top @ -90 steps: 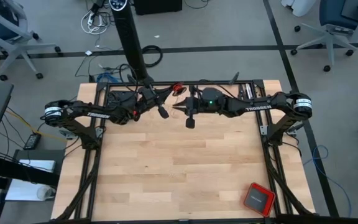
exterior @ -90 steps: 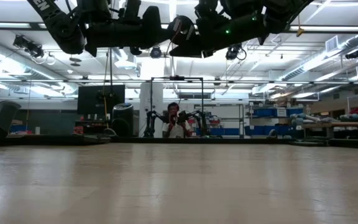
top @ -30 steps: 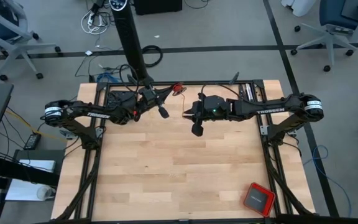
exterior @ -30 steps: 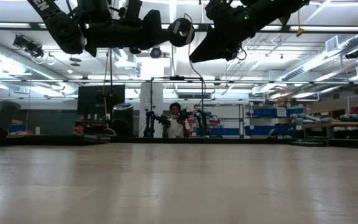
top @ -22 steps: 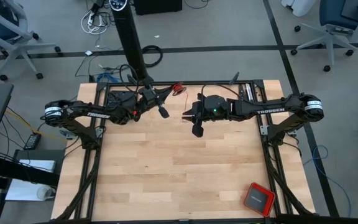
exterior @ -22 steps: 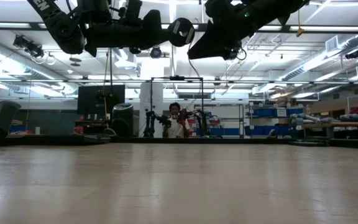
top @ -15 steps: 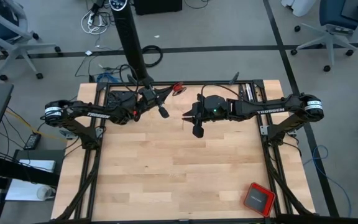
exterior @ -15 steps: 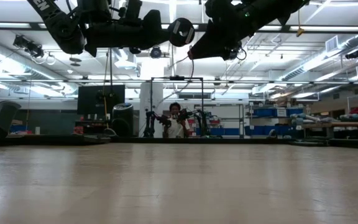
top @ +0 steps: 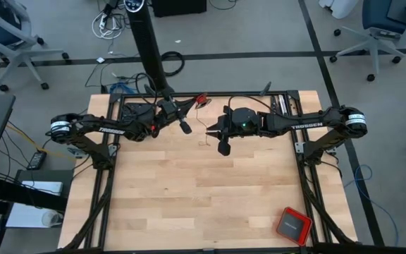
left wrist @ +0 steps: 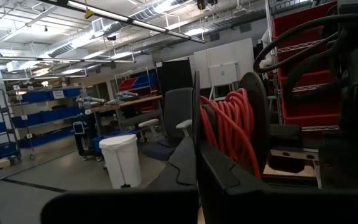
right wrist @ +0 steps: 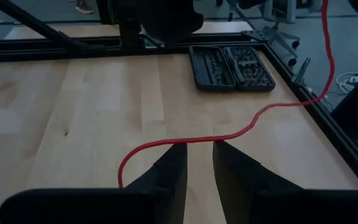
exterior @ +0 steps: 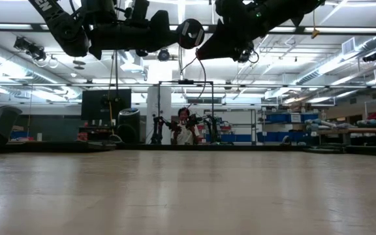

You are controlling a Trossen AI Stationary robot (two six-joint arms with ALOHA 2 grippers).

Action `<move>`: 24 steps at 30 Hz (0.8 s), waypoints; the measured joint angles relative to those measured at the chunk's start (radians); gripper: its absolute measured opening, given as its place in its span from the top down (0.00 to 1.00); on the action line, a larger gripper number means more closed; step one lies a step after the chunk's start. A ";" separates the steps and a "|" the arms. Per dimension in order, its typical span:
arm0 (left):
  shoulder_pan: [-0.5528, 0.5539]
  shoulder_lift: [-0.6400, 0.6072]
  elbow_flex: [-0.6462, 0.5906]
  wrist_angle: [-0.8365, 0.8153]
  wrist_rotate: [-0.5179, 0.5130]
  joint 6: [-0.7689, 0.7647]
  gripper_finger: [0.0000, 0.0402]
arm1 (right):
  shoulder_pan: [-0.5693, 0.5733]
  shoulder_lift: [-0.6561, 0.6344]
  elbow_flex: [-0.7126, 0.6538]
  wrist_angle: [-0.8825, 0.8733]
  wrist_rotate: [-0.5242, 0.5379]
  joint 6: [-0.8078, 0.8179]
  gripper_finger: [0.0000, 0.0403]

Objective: Coil cords
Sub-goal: Coil the red wire onto the spool

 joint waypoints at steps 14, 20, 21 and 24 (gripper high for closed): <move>0.000 0.000 0.000 0.000 0.000 0.000 1.00 | 0.030 0.000 0.000 0.054 0.123 -0.180 0.82; 0.000 0.000 0.000 0.000 0.000 0.000 1.00 | 0.056 0.001 0.000 0.101 0.191 -0.334 0.82; 0.000 0.000 0.000 0.000 0.000 0.000 1.00 | 0.060 0.001 0.000 0.107 0.199 -0.360 0.82; 0.000 0.000 0.000 0.000 0.001 -0.001 1.00 | 0.069 0.001 0.000 0.114 0.212 -0.434 0.82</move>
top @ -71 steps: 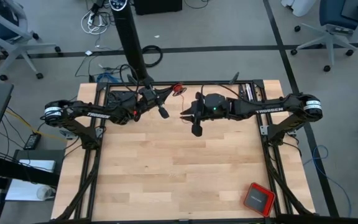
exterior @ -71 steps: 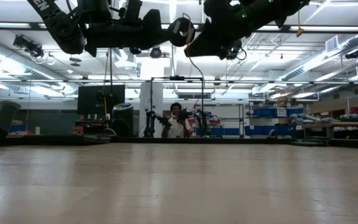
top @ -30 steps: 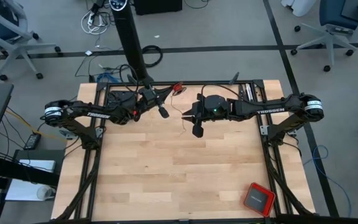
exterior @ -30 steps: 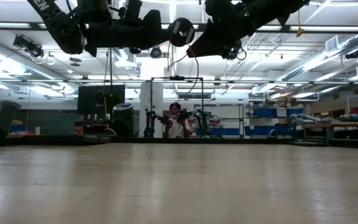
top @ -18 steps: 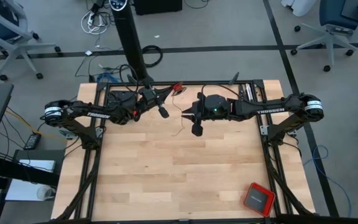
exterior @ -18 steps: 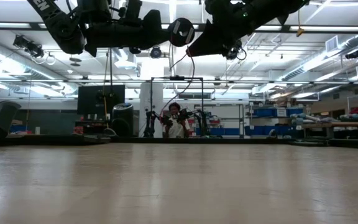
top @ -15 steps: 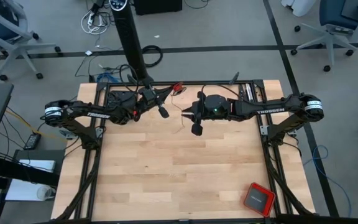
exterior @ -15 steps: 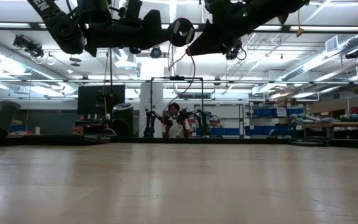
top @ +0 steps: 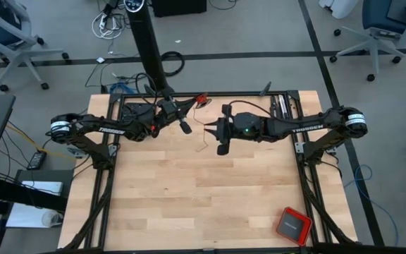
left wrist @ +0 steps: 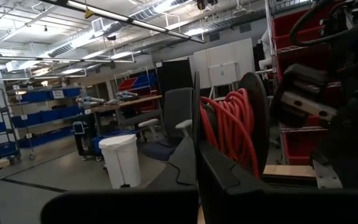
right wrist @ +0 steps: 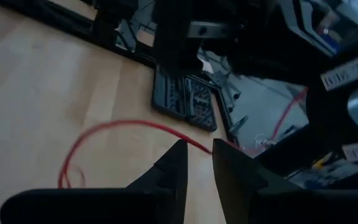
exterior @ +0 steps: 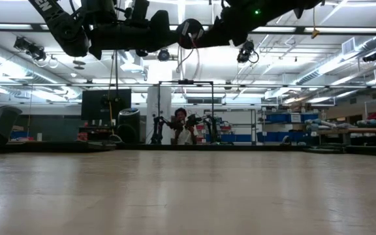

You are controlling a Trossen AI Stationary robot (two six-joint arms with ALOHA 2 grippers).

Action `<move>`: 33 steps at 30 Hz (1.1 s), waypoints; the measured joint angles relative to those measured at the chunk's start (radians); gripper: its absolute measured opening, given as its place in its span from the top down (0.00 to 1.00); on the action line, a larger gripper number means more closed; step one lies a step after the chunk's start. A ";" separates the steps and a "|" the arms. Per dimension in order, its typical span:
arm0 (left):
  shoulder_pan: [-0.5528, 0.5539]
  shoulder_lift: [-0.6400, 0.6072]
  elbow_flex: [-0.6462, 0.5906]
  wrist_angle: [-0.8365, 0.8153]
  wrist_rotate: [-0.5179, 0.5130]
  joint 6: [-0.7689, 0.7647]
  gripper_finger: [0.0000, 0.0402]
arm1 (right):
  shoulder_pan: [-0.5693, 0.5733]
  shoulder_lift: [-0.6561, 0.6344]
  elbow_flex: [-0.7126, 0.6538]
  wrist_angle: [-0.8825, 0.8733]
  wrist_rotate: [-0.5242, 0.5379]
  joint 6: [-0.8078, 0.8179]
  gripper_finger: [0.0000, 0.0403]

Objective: Coil cords
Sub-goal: Coil the red wire onto the spool

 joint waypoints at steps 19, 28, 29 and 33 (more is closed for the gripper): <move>0.000 0.000 0.000 0.000 0.000 -0.012 1.00 | 0.005 0.000 0.000 0.050 -0.055 -0.260 0.82; 0.000 0.000 0.000 0.003 0.001 -0.038 1.00 | -0.012 0.082 0.000 0.125 -0.054 -0.384 0.82; 0.000 0.000 0.000 0.003 0.001 -0.038 1.00 | -0.013 0.092 -0.001 0.131 -0.049 -0.395 0.82; 0.000 0.000 0.001 0.002 0.001 -0.038 1.00 | -0.013 0.131 0.000 0.195 -0.003 -0.443 0.84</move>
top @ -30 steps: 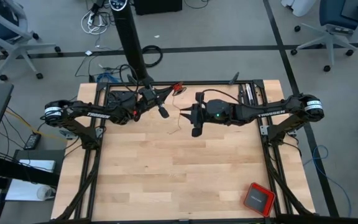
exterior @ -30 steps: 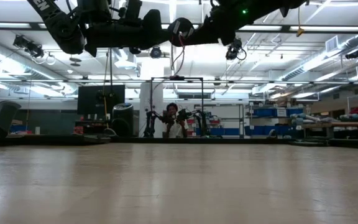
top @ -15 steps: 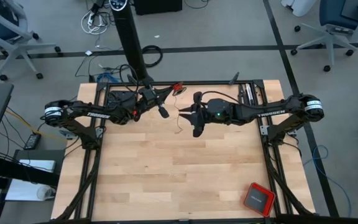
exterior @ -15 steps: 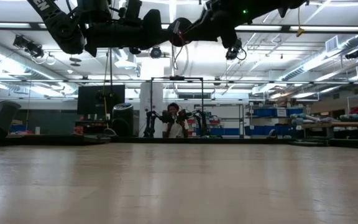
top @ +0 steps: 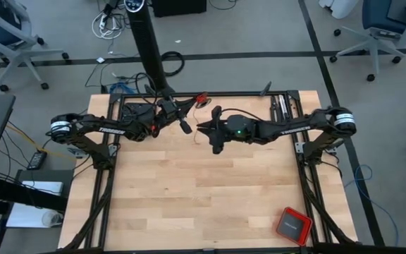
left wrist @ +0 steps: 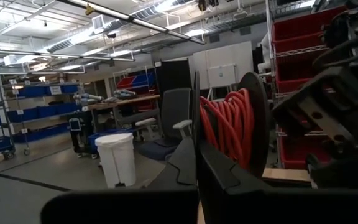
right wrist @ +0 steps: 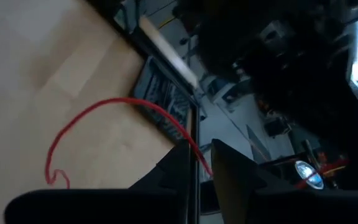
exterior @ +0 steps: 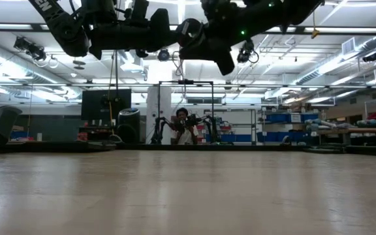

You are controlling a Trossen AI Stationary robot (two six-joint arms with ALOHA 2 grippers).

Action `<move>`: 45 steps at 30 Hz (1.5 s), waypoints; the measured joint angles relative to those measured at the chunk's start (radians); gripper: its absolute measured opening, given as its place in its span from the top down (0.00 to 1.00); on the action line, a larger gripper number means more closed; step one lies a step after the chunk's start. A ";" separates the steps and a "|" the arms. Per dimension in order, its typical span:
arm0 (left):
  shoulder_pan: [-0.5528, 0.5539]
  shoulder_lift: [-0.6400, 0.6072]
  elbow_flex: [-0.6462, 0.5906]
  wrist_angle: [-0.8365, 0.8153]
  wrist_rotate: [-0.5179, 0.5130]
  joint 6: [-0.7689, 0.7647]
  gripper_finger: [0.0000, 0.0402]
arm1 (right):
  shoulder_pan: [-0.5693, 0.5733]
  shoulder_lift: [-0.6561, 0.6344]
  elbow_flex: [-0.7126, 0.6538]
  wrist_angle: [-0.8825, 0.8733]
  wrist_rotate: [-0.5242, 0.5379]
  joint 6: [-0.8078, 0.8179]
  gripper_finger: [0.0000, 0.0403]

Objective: Coil cords
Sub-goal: Coil the red wire onto the spool

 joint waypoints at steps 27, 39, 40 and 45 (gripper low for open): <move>0.000 0.000 0.000 -0.006 -0.012 -0.038 1.00 | 0.026 0.027 0.000 0.012 0.057 0.053 1.00; 0.000 0.000 -0.001 -0.013 -0.012 -0.051 1.00 | -0.004 -0.006 0.000 -0.168 0.416 0.186 1.00; 0.000 0.000 -0.001 -0.017 -0.012 -0.049 1.00 | -0.004 -0.017 0.000 -0.178 0.445 0.194 1.00; 0.000 0.000 -0.001 -0.060 -0.012 0.005 1.00 | 0.004 -0.073 0.000 -0.204 0.581 0.196 1.00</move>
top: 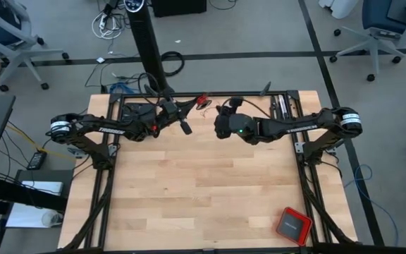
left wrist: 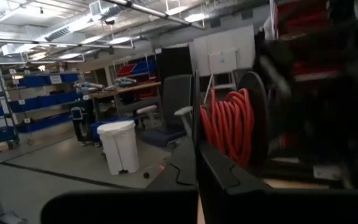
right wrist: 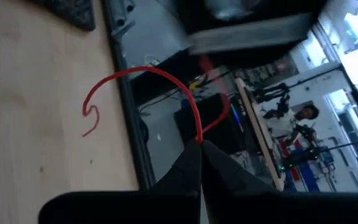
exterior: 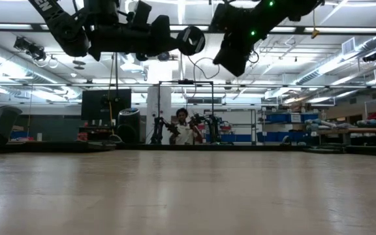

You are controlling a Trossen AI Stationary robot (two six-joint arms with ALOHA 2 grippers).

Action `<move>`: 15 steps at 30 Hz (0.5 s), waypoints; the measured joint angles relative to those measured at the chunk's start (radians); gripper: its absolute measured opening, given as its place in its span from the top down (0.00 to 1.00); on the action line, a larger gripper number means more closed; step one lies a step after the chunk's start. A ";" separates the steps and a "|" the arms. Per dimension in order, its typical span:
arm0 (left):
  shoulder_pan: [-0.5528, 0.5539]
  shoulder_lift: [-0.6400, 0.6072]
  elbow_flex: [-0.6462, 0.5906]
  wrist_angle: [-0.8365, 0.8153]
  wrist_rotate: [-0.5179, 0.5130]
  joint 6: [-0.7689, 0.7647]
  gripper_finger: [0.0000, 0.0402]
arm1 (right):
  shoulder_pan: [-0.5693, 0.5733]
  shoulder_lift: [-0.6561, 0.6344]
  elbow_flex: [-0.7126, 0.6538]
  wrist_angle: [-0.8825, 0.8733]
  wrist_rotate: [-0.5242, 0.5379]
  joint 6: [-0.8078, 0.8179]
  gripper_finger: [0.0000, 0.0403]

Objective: Coil cords
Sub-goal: Coil the red wire onto the spool

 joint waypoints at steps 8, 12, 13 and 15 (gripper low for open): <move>0.001 0.000 0.000 -0.055 -0.083 0.080 1.00 | 0.053 -0.081 0.000 0.003 0.054 -0.075 1.00; 0.007 0.000 0.000 -0.075 -0.100 0.104 1.00 | 0.094 -0.110 0.000 0.032 0.082 -0.128 1.00; 0.007 0.000 0.000 -0.087 -0.100 0.116 1.00 | 0.102 -0.116 0.000 0.052 0.097 -0.149 1.00; 0.007 0.000 0.000 -0.117 -0.100 0.160 1.00 | 0.116 -0.125 0.000 0.094 0.125 -0.199 1.00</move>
